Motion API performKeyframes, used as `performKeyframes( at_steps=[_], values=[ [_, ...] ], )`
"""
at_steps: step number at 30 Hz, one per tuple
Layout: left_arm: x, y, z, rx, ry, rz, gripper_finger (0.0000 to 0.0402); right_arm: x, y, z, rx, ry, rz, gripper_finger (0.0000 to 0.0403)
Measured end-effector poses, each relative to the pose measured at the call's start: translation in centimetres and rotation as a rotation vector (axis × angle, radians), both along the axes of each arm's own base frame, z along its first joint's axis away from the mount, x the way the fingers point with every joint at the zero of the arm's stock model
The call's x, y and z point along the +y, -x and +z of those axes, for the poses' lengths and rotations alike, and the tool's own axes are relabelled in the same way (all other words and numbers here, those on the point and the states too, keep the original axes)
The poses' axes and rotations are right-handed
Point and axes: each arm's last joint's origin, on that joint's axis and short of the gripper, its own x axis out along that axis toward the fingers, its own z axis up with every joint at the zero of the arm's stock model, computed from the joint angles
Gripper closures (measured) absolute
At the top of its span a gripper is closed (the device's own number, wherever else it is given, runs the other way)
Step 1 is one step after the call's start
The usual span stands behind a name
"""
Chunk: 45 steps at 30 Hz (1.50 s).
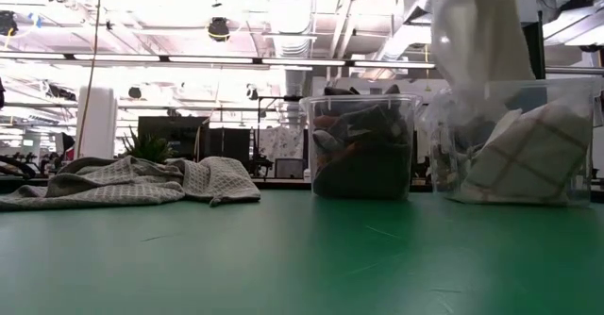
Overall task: Sort towels by color in basket
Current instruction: Put the white towel into the right transparent bin
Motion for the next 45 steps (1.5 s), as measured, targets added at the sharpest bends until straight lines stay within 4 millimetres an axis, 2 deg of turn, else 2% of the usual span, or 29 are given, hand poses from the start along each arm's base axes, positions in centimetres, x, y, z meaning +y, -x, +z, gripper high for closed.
performKeyframes(
  at_steps=[2, 6, 14, 18, 22, 29, 34, 40, 45],
  values=[
    [0.0, 0.0, 0.0, 0.0, 0.0, 0.0, 0.0201, -0.3, 0.6, -1.1, 0.046, -0.064, -0.054, 0.0379],
    [0.0, 0.0, 0.0, 0.002, -0.022, 0.005, 0.0201, -0.5, 0.3, -4.5, 0.145, -0.212, -0.157, 0.0379],
    [0.6, 0.0, 0.0, 0.003, -0.036, 0.038, 0.0201, 0.0, -2.2, -12.0, 0.251, -0.419, -0.147, 0.0379],
    [0.9, 0.0, 0.0, 0.003, -0.031, 0.047, 0.0201, -0.6, -2.8, -14.4, 0.281, -0.461, -0.192, 0.0378],
    [0.9, 0.0, 0.0, 0.009, -0.031, 0.047, 0.0201, -1.9, -2.6, -15.9, 0.338, -0.46, -0.302, 0.0378],
    [0.9, -0.1, -0.6, 0.063, -0.031, 0.046, 0.0201, -4.2, -3.4, -16.6, 0.407, -0.482, -0.348, 0.0363],
    [0.9, -0.1, -0.7, 0.074, -0.031, 0.046, 0.0201, -5.8, -5.4, -18.2, 0.515, -0.53, -0.342, 0.0361],
    [0.8, 0.0, -0.6, 0.07, -0.034, 0.031, 0.0201, -7.1, -8.9, -20.5, 0.589, -0.598, -0.14, 0.0361],
    [0.8, 0.7, -0.3, 0.079, -0.01, 0.02, 0.0201, -8.2, -10.1, -22.3, 0.625, -0.665, -0.11, 0.036]
  ],
)
